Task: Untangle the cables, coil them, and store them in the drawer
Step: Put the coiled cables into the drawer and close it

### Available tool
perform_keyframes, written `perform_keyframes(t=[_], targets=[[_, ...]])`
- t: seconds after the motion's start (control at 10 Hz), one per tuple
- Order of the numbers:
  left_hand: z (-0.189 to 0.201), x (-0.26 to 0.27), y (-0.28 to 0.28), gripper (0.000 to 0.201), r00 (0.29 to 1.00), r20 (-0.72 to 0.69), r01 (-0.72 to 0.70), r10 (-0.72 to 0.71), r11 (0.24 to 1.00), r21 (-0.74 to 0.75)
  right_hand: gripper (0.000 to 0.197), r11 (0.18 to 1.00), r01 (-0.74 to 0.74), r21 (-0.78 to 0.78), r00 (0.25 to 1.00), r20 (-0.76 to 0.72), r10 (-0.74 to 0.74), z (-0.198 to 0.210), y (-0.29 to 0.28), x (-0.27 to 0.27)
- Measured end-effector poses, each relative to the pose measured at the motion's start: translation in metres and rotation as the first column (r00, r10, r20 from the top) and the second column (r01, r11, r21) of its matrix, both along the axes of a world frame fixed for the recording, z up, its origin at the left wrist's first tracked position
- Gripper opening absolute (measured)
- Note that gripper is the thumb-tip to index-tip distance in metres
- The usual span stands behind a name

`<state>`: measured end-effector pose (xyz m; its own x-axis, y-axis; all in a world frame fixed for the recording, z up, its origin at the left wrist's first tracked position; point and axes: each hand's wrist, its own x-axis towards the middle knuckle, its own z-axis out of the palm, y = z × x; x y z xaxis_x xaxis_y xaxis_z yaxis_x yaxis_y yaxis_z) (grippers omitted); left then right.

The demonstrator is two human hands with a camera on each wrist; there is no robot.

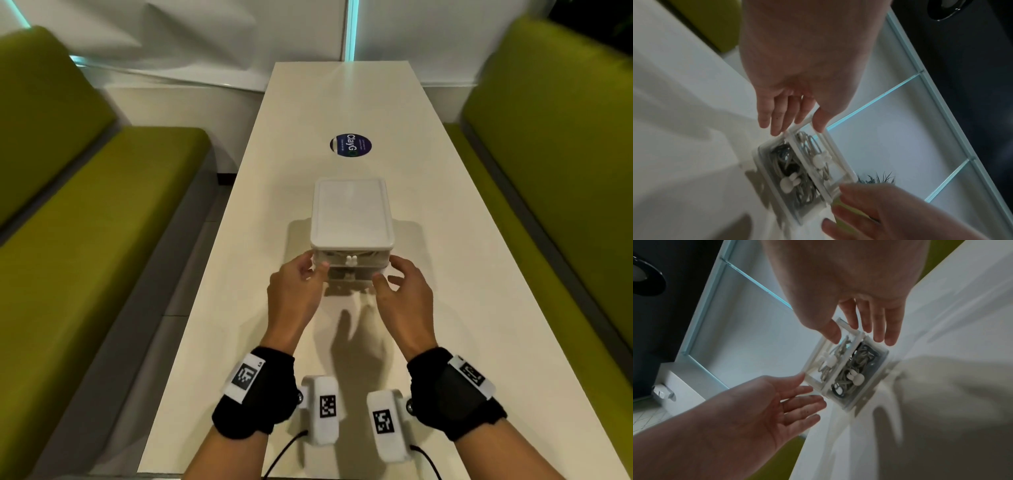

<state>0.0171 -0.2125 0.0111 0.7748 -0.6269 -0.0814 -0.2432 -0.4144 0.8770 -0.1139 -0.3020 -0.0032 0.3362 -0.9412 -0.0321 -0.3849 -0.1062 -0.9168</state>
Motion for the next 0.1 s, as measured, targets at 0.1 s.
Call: perform_keyframes(t=[0.1], targets=[[0.0168, -0.0002, 0.0015, 0.031, 0.986, 0.158, -0.058, 0.045, 0.995, 0.077, 0.026, 0.991, -0.002, -0.132, 1.0, -0.03, -0.002, 0.0181, 0.0024, -0.0018]])
